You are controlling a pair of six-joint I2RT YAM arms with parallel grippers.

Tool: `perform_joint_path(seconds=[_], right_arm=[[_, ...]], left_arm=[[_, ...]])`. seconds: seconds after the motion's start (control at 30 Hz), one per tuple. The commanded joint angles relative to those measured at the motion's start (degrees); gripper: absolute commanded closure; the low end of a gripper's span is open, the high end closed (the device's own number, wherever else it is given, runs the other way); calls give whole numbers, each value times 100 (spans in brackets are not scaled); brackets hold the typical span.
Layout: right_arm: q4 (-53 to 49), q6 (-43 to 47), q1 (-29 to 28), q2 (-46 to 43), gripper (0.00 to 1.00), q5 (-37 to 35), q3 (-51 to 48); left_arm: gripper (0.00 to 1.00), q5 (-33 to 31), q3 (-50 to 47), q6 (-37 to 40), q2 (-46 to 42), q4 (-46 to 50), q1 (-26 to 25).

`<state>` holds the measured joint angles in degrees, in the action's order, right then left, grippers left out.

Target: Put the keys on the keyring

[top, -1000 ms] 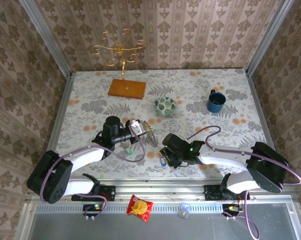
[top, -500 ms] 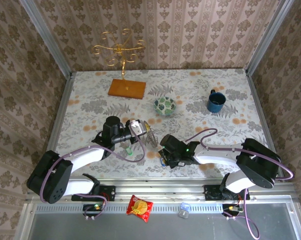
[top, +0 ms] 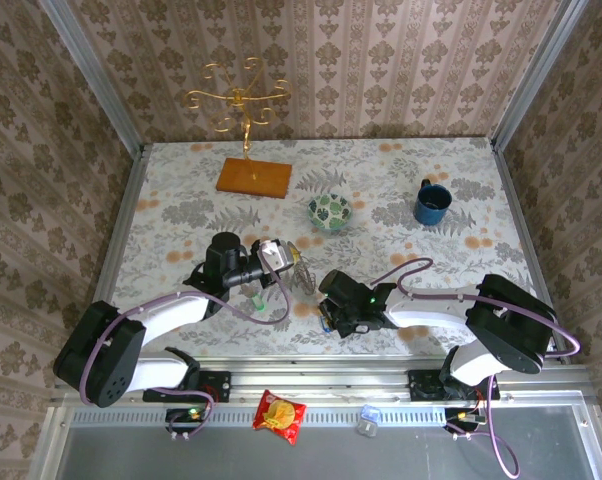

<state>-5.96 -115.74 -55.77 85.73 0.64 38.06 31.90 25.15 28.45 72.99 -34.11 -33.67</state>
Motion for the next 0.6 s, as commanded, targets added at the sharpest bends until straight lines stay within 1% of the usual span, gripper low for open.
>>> perform_joint_path(seconds=[0.0,0.2,0.57], right_arm=[[-54,-102,-8,97,83,-64,-89],[-55,-80,18,144,84,-64,-75],[-52,-19,46,200,91,-64,-60]], left_arm=[[100,128,-54,-20,-127,-15,18],[100,137,-46,-10,-109,-4,18],[100,132,-27,38,-92,40,18]])
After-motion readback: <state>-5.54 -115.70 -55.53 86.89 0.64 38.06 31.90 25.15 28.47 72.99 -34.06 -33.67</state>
